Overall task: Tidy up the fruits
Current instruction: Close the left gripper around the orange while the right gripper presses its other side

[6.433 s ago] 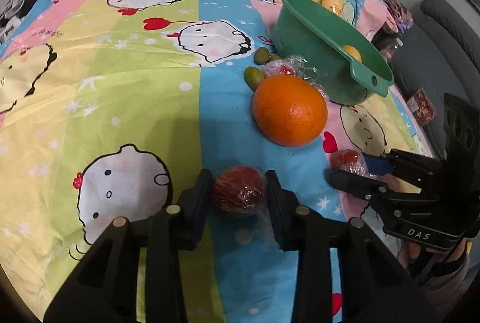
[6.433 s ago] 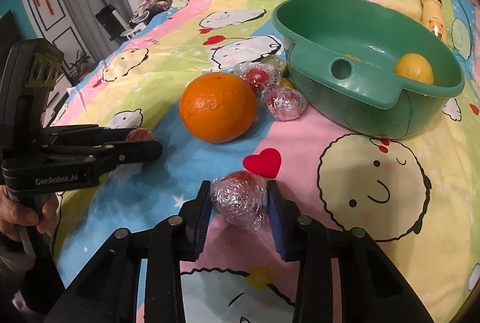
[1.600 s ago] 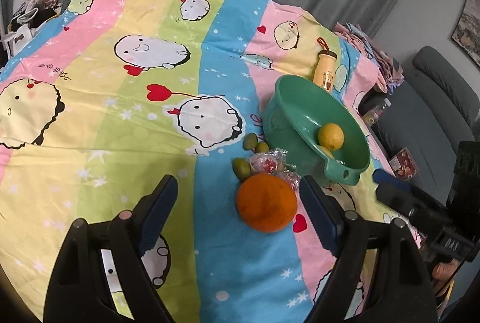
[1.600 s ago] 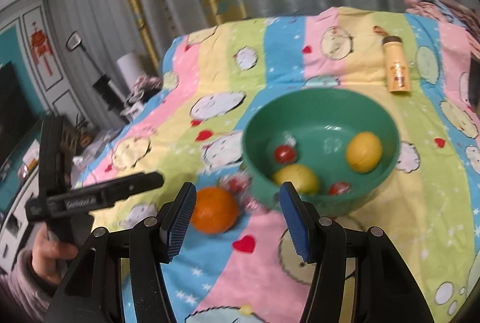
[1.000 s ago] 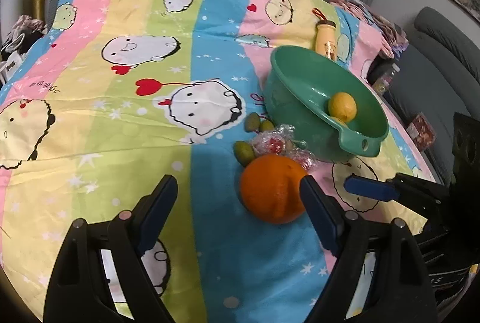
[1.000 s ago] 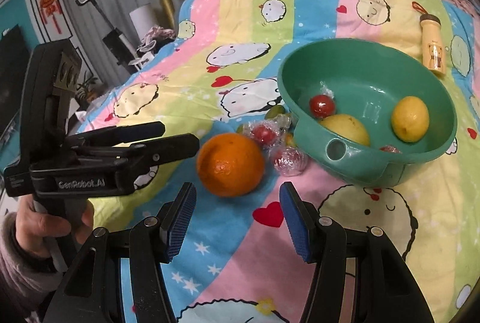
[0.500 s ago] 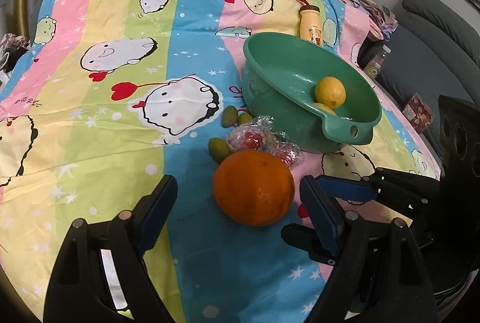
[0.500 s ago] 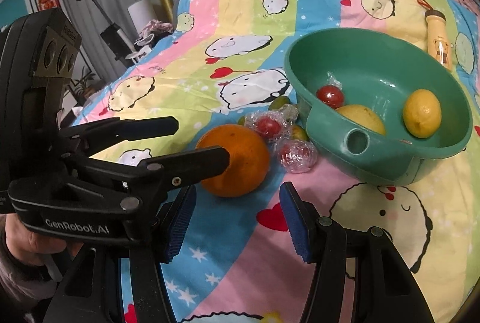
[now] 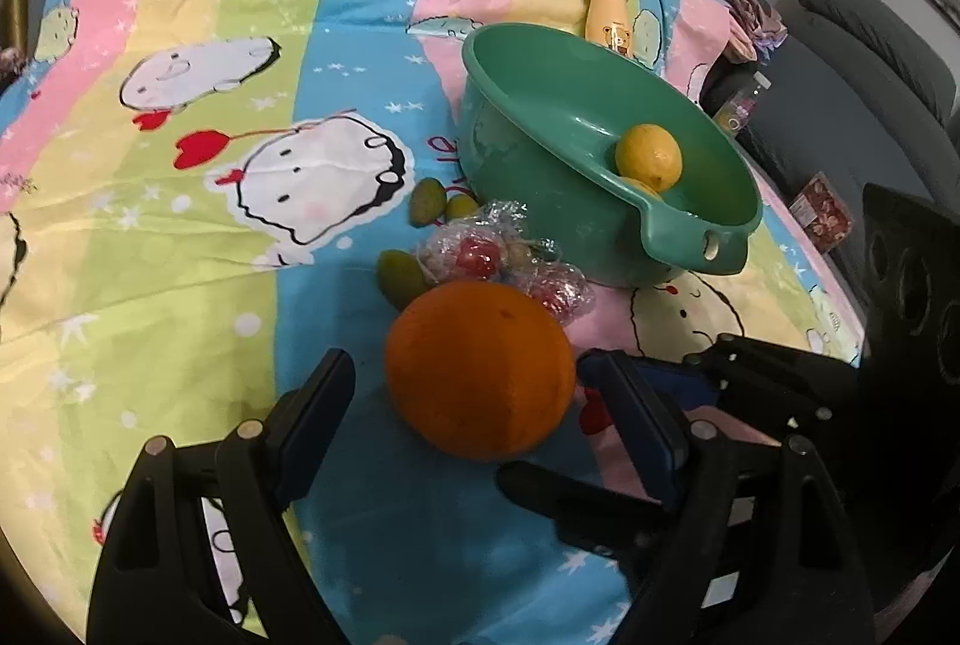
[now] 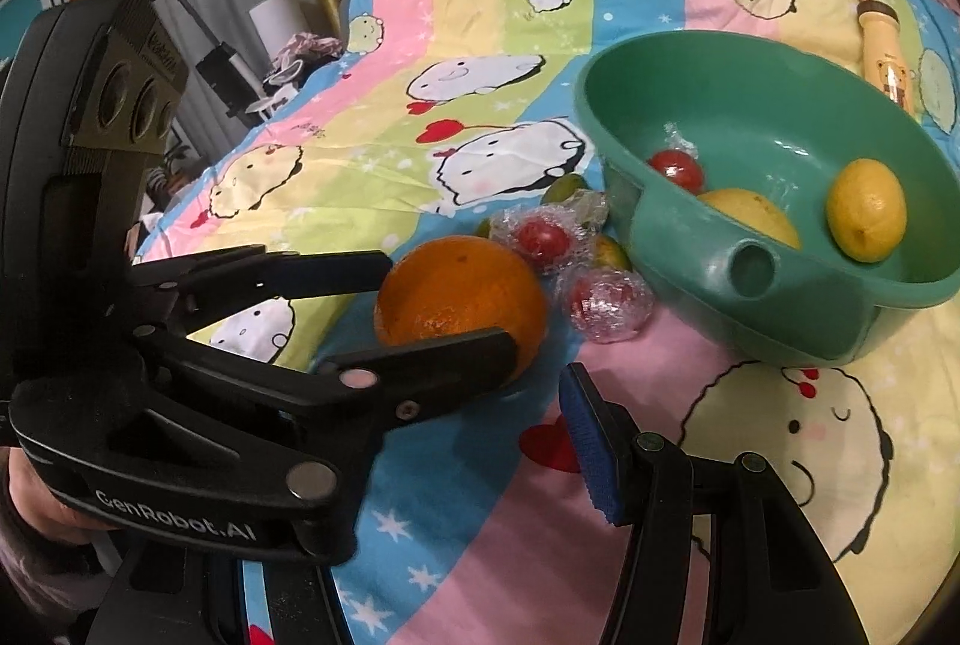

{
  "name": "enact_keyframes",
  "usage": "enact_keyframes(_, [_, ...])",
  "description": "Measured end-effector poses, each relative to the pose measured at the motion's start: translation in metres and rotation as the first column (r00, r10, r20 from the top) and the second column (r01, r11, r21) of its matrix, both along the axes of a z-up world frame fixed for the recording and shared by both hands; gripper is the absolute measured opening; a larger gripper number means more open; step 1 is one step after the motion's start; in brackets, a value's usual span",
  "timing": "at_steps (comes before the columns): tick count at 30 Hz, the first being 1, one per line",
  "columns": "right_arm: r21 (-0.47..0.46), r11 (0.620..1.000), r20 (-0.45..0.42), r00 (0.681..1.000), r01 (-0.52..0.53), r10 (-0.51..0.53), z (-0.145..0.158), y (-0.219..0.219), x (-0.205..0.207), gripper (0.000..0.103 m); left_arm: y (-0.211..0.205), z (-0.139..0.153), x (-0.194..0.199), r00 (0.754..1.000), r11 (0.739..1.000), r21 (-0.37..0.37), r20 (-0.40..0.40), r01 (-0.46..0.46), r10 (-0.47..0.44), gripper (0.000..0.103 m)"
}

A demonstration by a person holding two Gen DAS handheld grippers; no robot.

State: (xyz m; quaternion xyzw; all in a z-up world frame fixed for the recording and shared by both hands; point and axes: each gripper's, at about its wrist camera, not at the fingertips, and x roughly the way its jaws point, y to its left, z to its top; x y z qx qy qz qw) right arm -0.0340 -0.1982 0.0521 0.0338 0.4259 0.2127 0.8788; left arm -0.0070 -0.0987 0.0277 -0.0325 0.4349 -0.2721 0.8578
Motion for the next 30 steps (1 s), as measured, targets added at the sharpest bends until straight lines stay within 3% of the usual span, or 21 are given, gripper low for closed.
enact_keyframes(7, [0.028,1.0,-0.007,1.0,-0.009,0.01,-0.001,0.003,0.012,0.059,0.01,-0.005,0.007,0.999,0.998,-0.056,-0.044,-0.029,0.027,0.081])
enact_keyframes(14, [0.02,1.0,0.008,1.0,-0.023,0.023,0.0,0.009,0.019,0.059,0.011,-0.005,0.01,0.997,0.993,-0.114,-0.071,-0.029,0.021,0.069])
enact_keyframes(30, [0.024,0.999,0.049,0.998,-0.036,0.034,0.008,0.013,0.007,0.059,0.012,0.008,-0.004,0.999,0.996,-0.091,-0.03,-0.021,0.018,0.067])
